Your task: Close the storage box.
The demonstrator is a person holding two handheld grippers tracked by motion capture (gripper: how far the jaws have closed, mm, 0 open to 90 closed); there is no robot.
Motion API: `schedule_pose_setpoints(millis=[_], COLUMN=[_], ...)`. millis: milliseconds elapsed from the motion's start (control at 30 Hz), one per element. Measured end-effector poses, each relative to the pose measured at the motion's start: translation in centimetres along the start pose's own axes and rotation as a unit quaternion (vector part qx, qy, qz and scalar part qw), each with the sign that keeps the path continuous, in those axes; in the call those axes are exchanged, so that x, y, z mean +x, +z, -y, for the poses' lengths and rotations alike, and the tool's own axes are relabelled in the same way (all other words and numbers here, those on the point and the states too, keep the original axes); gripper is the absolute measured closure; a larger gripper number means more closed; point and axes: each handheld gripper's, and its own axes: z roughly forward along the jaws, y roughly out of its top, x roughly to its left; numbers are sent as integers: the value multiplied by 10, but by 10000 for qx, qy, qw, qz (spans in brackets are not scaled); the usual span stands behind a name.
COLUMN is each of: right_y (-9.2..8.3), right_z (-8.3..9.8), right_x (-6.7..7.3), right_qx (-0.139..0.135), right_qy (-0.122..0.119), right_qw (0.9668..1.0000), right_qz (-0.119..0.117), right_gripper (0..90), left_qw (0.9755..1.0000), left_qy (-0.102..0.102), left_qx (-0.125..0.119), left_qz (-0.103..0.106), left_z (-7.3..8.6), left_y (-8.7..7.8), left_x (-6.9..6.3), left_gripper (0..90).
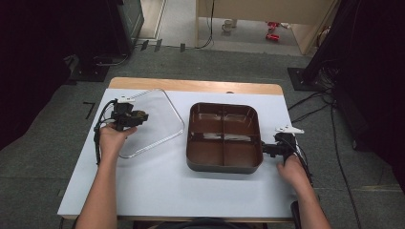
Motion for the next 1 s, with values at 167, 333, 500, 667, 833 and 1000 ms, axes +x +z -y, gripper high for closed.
schedule_pose_setpoints(millis=[167,333,500,667,833,1000], right_y=[0,0,0,0,0,0], right_z=[0,0,0,0,0,0], right_x=[0,0,0,0,0,0], right_qx=[2,3,2,2,2,4], right_qy=[2,2,-1,1,0,4], right_qw=[10000,10000,10000,10000,10000,10000], right_qz=[1,-1,0,0,0,0], right_gripper=[101,102,101,101,102,101], left_qw=[9999,9994,9983,9967,9944,9920], left_qy=[143,279,431,542,713,863], left_qx=[-32,-124,-191,-262,-300,-367], left_qz=[47,169,337,544,714,845], left_z=[-8,-16,-24,-31,-39,-43], left_y=[-11,-21,-29,-32,-35,-33], left_x=[-7,-16,-27,-39,-56,-71], left_gripper=[590,590,590,590,590,590])
